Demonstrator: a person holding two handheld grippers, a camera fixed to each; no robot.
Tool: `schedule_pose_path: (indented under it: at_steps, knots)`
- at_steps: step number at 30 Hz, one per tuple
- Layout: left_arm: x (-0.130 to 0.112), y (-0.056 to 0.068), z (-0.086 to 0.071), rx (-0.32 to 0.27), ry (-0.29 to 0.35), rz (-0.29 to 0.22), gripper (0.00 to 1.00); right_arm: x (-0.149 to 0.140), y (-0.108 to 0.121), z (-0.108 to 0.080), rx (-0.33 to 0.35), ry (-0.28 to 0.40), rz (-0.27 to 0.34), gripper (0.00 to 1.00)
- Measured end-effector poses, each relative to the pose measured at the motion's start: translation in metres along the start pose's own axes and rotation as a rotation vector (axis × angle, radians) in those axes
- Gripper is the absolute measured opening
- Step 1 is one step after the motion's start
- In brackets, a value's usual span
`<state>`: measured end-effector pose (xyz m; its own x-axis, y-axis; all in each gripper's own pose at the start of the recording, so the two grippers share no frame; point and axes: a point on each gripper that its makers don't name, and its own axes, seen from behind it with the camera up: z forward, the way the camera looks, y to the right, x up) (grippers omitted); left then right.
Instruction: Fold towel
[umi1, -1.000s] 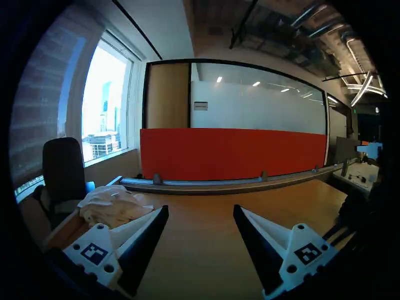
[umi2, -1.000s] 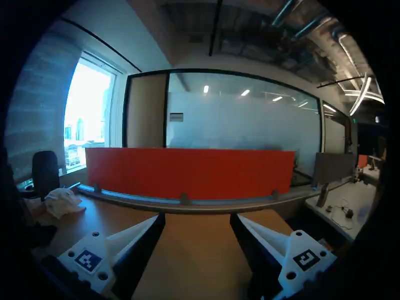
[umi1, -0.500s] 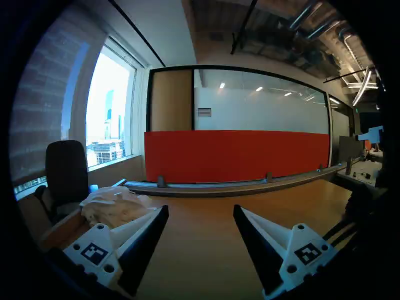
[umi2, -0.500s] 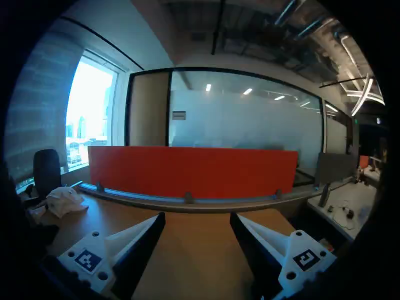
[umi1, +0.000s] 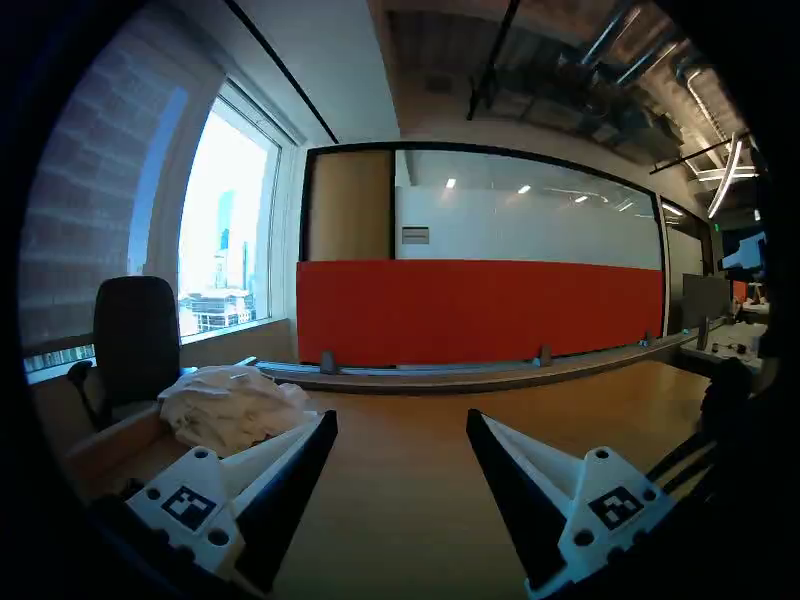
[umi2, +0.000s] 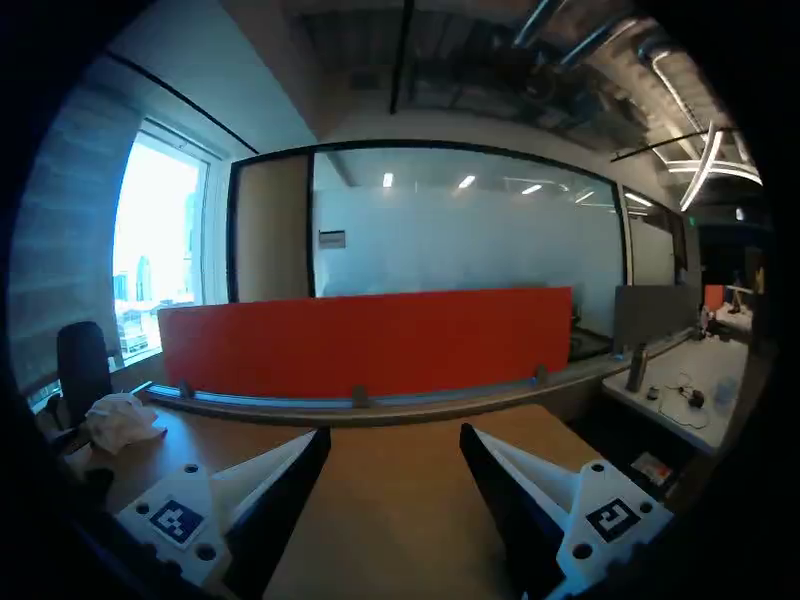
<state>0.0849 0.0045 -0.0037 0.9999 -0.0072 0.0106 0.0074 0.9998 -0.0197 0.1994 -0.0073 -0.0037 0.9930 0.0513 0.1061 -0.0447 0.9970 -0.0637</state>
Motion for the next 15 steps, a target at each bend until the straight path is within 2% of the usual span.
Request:
schedule_pose_path:
  at_steps: [8, 15]
  knots:
    - [-0.03, 0.003, -0.002, 0.003, 0.016, 0.013, 0.96, -0.015, 0.006, 0.001, -0.008, 0.023, -0.001, 1.0]
    - [-0.052, 0.003, -0.001, 0.008, 0.027, 0.002, 0.96, -0.037, 0.002, 0.004, 0.005, 0.023, -0.012, 1.0]
